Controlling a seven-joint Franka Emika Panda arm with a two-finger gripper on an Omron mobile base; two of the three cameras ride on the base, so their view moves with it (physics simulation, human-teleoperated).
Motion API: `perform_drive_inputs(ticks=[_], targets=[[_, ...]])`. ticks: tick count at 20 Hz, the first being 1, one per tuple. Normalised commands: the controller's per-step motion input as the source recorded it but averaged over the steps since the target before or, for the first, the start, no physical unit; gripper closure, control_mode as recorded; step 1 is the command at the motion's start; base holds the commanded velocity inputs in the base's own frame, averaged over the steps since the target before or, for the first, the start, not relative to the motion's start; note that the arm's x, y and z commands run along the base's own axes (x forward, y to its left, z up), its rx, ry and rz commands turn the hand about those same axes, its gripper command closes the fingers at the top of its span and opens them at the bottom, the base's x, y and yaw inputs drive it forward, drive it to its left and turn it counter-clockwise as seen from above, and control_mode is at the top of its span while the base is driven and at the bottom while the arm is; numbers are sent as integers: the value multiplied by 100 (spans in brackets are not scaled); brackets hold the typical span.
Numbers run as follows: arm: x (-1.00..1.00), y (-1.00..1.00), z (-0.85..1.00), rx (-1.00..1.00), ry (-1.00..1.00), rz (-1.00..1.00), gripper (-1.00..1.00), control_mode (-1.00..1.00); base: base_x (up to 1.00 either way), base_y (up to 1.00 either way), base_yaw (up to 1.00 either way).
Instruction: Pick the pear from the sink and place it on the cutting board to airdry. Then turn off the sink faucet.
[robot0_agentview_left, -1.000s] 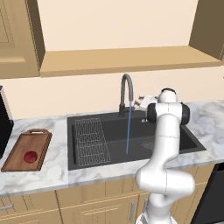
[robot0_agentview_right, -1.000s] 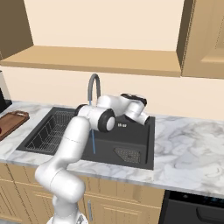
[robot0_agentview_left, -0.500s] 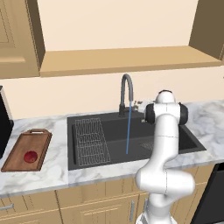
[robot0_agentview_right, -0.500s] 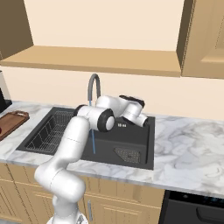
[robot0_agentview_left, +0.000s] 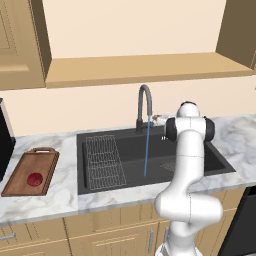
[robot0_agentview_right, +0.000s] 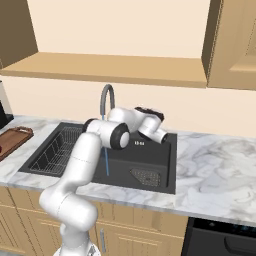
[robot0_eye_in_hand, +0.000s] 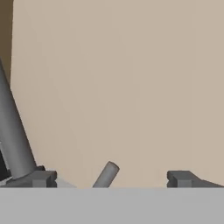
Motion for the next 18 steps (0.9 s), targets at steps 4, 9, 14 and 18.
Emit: perform_drive_inputs(ticks=[4,9,14,18], targets=[[6,85,0,4,10,7,-100,-100,0,0,0],[0,100,0,0,4,9,-100,-100,0,0,0],[2,100,0,-1,0,13,-100,-100,0,0,0],[13,100,0,-6,0,17,-100,-100,0,0,0]])
